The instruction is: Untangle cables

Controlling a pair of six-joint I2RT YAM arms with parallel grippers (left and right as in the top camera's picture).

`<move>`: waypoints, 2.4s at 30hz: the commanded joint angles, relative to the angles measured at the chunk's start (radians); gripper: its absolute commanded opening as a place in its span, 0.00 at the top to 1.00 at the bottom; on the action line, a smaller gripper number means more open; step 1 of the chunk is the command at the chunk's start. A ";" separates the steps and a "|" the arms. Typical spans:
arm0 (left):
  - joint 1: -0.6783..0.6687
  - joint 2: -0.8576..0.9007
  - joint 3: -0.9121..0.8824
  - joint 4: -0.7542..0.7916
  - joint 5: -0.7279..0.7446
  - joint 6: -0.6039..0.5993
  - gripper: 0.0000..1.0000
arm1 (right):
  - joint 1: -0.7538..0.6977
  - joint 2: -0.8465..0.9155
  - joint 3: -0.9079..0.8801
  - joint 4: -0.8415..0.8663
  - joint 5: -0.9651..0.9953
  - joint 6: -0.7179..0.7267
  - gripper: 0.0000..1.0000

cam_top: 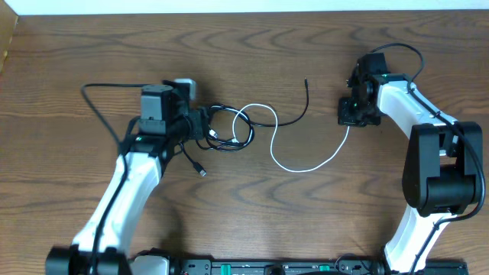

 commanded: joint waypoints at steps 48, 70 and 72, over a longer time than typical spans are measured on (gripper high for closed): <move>-0.002 0.208 -0.010 0.192 -0.146 -0.167 0.73 | 0.380 0.027 0.036 0.494 -0.232 0.071 0.14; -0.002 0.280 -0.010 0.217 -0.146 -0.209 0.71 | 0.425 0.103 0.037 0.437 -0.546 0.097 0.99; -0.002 0.299 -0.010 0.226 -0.146 -0.226 0.71 | 0.424 0.085 0.037 0.422 -0.546 0.082 0.99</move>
